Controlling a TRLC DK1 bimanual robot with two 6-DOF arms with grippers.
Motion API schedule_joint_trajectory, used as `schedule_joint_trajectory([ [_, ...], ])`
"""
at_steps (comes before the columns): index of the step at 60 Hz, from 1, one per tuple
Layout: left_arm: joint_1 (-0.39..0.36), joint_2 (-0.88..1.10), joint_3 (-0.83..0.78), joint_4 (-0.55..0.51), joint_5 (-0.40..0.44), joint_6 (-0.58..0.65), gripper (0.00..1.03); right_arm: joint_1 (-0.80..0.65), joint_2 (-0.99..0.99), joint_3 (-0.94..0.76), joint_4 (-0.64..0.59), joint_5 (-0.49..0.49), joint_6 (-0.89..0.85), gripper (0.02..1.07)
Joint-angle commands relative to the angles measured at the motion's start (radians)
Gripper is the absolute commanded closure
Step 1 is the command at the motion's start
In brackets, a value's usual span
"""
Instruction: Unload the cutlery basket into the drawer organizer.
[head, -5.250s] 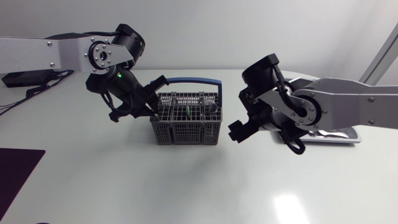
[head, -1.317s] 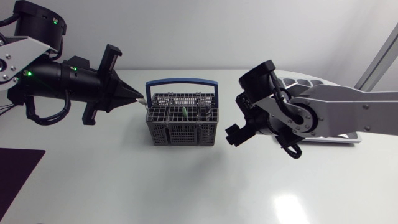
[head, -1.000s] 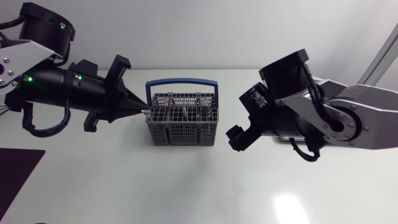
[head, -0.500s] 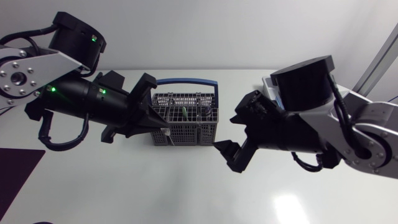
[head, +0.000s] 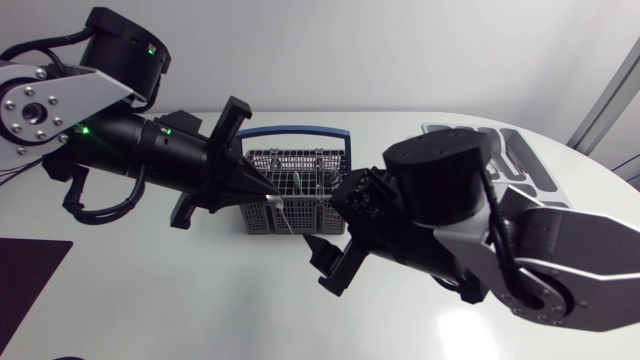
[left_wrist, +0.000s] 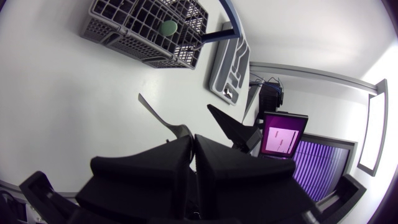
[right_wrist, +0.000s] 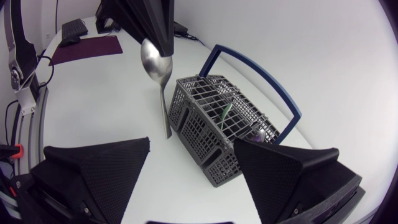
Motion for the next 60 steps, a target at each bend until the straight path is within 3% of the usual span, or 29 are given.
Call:
schedule_joint_trajectory([
  [1,0.012,0.02,0.027,0.007,0.023,-0.047,0.97,0.011,0.034,-0.027,0.04,0.019,-0.001,0.12],
  [29,0.032,0.053,0.028,0.063,0.091,-0.099,0.97,0.048,0.152,0.023,0.152,0.05,0.002,0.17],
  [48,0.051,0.065,0.024,0.07,0.117,-0.106,0.97,0.058,0.196,0.06,0.215,0.081,-0.004,0.48],
  [55,0.057,0.066,0.022,0.07,0.125,-0.107,0.97,0.058,0.218,0.071,0.227,0.081,-0.004,0.48],
  [60,0.058,0.068,0.02,0.07,0.126,-0.107,0.97,0.058,0.222,0.074,0.237,0.081,-0.004,0.59],
])
